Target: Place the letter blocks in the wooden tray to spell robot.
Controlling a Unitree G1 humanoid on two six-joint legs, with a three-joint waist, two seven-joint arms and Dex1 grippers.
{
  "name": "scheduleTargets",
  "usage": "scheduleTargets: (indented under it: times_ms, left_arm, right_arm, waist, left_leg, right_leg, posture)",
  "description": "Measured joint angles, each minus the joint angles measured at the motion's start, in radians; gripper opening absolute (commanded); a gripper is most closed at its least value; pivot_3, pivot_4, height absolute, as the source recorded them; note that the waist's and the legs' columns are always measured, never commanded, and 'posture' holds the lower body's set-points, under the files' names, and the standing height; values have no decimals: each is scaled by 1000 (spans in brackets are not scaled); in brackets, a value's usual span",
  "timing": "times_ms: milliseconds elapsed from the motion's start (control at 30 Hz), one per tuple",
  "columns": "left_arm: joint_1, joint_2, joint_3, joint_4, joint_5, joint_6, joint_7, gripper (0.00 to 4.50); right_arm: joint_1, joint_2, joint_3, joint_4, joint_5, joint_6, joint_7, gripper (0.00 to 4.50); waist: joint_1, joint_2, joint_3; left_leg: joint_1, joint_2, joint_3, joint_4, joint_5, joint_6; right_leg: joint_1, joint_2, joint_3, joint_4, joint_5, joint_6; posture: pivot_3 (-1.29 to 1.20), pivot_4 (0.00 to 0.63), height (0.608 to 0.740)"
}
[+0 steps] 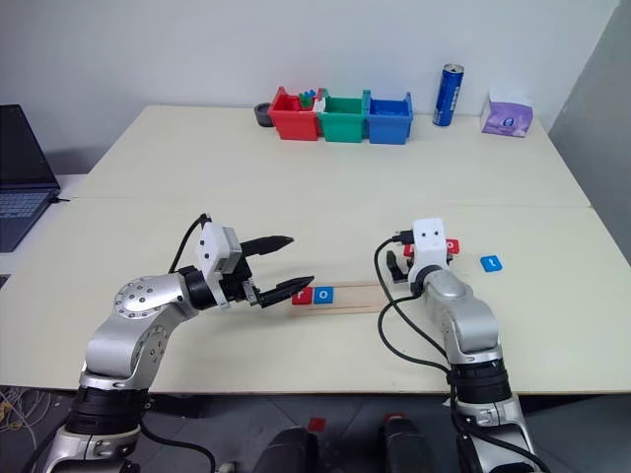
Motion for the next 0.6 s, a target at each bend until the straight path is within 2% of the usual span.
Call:
scheduleTargets:
  times_ms: [267, 600]
  left_arm:
    - [1, 15, 0, -8, -31, 15, 11, 4460]
    - [-11, 32, 0, -8, -37, 21, 13, 4460]
  right_arm:
    - [-13, 85, -29, 50, -7, 46, -37, 4500]
    - [-61, 128, -76, 111, -21, 37, -83, 4500]
  waist:
    - [-2, 0, 0]
    - [-1, 0, 0]
  left_leg:
    - [0, 0, 0, 0, 0, 0]
    - [0, 0, 0, 0, 0, 0]
  right_leg:
    - [0, 0, 0, 0, 0, 0]
    - [0, 0, 0, 0, 0, 0]
  posture:
    - [0, 150, 740]
    - [0, 150, 740]
